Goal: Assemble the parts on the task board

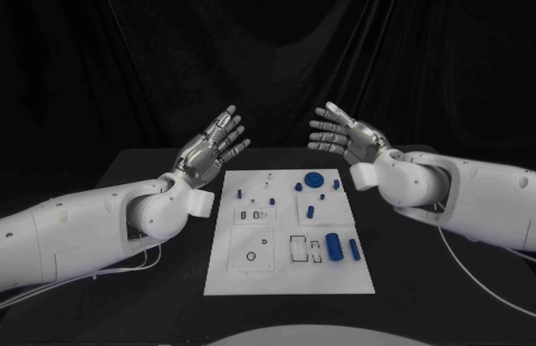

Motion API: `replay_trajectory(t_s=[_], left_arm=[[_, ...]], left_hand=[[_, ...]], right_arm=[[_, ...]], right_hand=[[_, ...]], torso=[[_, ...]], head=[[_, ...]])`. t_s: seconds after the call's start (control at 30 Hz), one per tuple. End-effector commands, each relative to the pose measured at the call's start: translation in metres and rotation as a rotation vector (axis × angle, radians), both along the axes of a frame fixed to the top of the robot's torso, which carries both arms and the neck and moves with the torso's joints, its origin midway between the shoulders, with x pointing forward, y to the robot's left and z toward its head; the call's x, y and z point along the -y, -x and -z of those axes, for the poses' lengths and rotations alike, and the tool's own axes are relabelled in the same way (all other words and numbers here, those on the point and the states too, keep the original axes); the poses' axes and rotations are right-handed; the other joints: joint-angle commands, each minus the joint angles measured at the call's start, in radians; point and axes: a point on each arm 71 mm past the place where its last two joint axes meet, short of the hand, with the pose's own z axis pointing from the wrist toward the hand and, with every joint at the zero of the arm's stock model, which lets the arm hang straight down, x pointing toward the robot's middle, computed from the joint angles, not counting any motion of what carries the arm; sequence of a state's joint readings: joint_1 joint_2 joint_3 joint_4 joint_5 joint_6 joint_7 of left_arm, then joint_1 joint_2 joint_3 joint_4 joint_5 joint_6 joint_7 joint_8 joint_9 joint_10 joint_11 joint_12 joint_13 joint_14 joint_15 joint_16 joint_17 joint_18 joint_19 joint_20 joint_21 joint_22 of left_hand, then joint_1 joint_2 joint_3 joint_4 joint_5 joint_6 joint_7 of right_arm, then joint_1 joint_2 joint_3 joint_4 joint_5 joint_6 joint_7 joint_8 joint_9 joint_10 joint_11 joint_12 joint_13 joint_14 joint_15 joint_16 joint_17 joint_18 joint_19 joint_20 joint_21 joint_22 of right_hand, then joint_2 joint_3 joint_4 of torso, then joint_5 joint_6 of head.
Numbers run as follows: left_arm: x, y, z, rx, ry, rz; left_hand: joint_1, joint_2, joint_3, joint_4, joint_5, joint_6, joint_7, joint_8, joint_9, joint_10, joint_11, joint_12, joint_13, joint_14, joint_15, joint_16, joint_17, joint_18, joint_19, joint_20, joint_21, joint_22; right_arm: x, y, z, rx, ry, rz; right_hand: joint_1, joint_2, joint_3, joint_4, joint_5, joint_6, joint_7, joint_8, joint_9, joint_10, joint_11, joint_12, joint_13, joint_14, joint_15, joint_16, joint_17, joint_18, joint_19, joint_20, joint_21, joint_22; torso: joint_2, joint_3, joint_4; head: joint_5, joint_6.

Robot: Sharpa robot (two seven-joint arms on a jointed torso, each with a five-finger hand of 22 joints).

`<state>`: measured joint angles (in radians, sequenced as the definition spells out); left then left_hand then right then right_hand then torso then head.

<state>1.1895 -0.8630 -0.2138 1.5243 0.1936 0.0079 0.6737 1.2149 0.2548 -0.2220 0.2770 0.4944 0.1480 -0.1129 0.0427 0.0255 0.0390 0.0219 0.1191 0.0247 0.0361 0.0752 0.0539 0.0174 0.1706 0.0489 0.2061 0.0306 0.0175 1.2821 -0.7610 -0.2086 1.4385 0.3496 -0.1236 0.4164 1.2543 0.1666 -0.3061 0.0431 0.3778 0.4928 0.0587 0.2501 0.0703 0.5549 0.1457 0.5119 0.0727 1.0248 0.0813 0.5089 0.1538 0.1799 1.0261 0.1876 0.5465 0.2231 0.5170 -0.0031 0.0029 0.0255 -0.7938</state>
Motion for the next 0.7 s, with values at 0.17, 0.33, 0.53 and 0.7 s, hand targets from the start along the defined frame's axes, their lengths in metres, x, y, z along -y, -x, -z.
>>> replay_trajectory(t_s=[0.17,0.33,0.53,0.7], left_arm=[[-0.006,0.003,-0.003,0.01,0.037,0.018],[-0.018,0.004,-0.008,0.044,0.021,-0.037],[-0.027,0.008,-0.014,0.067,0.006,-0.074],[-0.028,0.011,-0.019,0.113,-0.038,-0.054]], left_hand=[[0.057,-0.012,0.025,-0.005,0.075,-0.001,0.015,0.005,0.0,-0.013,0.003,0.006,-0.001,-0.011,0.011,-0.005,-0.003,0.01,-0.004,0.009,0.0,-0.001],[0.081,-0.036,0.03,-0.004,0.121,0.014,0.038,0.009,0.003,-0.004,0.025,0.033,0.003,0.003,0.034,0.02,0.003,0.011,0.009,0.023,0.009,0.003],[0.096,-0.052,0.034,0.004,0.144,0.038,0.057,0.017,0.006,0.005,0.033,0.055,0.005,0.019,0.048,0.048,0.008,0.01,0.022,0.034,0.017,0.006],[0.099,-0.054,0.036,0.006,0.147,0.036,0.06,0.016,0.005,0.005,0.033,0.055,0.005,0.023,0.05,0.054,0.009,0.011,0.025,0.036,0.019,0.007]], right_arm=[[0.007,-0.014,-0.017,0.073,0.391,-0.24],[0.012,-0.023,-0.036,0.287,0.743,-0.297],[0.001,-0.029,-0.056,0.715,1.41,-0.454],[-0.009,-0.033,-0.061,0.98,1.771,-0.532]], right_hand=[[0.138,0.006,0.016,-0.074,0.071,0.09,0.003,0.034,0.002,0.062,-0.04,-0.041,-0.01,0.186,-0.058,0.013,-0.002,0.007,0.136,-0.064,0.084,0.028],[0.218,0.004,0.014,-0.106,-0.062,0.226,-0.005,0.035,0.0,0.237,-0.065,-0.072,-0.013,0.388,-0.113,0.056,0.033,0.003,0.279,-0.117,0.199,0.086],[0.245,-0.028,0.033,-0.094,-0.171,0.275,-0.052,-0.025,-0.004,0.295,-0.089,-0.196,-0.011,0.448,-0.134,0.098,0.074,-0.006,0.331,-0.139,0.299,0.199],[0.232,-0.076,0.109,-0.06,-0.203,0.294,-0.118,-0.075,-0.003,0.305,-0.121,-0.285,-0.01,0.46,-0.16,0.191,0.136,-0.035,0.376,-0.157,0.464,0.424]], torso=[[-0.001,0.0002,-0.004],[0.003,0.0009,0.0004],[0.012,-0.0015,0.0075],[0.021,-0.0034,0.0139]], head=[[0.008,-0.07],[0.005,-0.079],[0.008,-0.079],[0.007,-0.079]])
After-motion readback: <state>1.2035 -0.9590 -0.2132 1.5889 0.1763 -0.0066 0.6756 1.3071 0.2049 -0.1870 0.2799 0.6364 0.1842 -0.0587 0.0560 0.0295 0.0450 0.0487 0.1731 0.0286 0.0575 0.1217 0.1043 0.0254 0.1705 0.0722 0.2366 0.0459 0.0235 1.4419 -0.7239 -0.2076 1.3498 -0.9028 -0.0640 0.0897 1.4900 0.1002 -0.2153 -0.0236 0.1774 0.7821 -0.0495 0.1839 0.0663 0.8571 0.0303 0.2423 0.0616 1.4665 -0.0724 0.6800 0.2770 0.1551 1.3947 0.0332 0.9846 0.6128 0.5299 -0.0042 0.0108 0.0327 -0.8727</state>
